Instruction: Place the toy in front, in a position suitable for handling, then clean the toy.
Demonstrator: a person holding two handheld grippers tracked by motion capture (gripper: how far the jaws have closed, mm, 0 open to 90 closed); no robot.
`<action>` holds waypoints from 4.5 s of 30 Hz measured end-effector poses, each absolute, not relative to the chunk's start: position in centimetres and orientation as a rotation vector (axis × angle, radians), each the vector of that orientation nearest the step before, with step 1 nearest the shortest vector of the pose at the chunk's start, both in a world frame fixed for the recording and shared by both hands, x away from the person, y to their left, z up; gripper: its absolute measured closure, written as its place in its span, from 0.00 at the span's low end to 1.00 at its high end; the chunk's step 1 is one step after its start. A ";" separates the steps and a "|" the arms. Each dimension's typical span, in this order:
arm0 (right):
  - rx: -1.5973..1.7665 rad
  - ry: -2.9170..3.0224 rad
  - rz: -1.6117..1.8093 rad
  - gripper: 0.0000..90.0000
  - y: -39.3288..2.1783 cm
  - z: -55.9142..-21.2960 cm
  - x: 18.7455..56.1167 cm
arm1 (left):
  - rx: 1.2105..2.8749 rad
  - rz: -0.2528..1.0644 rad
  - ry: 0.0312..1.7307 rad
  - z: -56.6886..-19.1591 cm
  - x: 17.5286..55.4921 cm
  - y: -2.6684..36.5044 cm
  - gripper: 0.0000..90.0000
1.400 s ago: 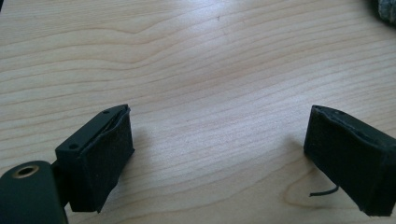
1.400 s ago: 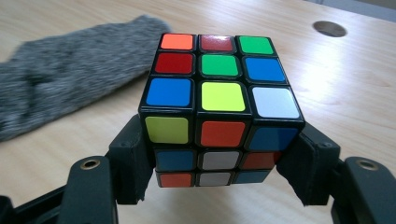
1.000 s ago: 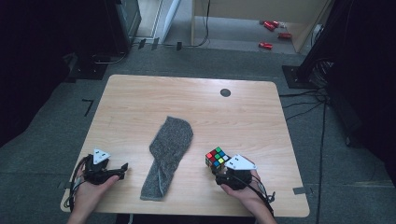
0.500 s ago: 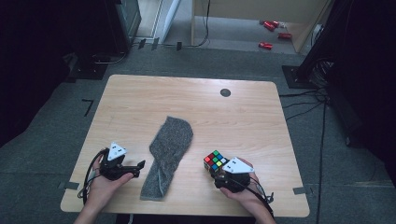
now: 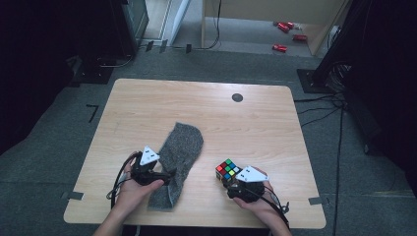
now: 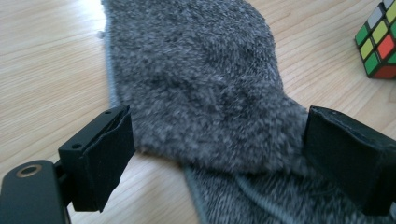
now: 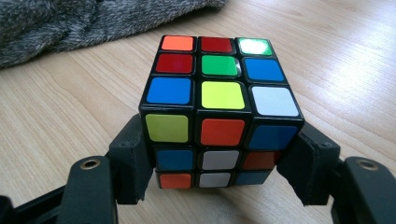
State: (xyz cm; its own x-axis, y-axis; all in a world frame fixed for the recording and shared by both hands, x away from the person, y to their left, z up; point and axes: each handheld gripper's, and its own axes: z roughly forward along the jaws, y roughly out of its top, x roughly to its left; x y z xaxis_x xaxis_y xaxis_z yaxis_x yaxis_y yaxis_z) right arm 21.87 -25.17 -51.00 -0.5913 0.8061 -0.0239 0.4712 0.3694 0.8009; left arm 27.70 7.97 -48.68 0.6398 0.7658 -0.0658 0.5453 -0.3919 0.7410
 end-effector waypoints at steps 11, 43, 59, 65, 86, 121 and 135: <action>1.096 2.244 1.092 0.38 -25.3 -51.6 21.7 | 2.169 0.335 1.031 -50.4 28.0 6.0 0.17; 1.072 2.351 1.041 0.24 -25.3 -52.2 21.1 | 2.124 0.346 0.920 -50.3 26.8 7.6 0.56; 1.121 2.344 1.065 0.31 -25.0 -52.3 21.6 | 2.032 0.311 0.989 -49.1 28.3 7.7 0.39; 1.122 2.344 1.067 0.34 -24.9 -52.3 21.6 | 2.048 0.336 1.016 -49.3 29.0 6.8 0.33; 1.089 2.360 1.055 0.39 -24.5 -51.9 21.6 | 2.158 0.358 0.989 -51.1 28.8 5.6 0.76; 0.850 2.390 1.083 0.39 -19.6 -48.3 19.9 | 1.928 0.204 0.592 -45.4 24.0 4.3 0.84; 0.849 2.384 1.062 0.39 -19.6 -48.3 19.7 | 1.972 0.194 0.604 -45.2 23.6 3.1 0.83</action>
State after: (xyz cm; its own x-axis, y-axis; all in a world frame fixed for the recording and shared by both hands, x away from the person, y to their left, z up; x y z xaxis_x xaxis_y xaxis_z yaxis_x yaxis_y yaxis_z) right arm 19.75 -19.62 -48.34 -0.7381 0.6663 -0.1063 0.3666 0.5283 0.7658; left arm 23.62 3.10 -45.19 0.8613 0.4928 -0.1238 0.3284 -0.3541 0.8756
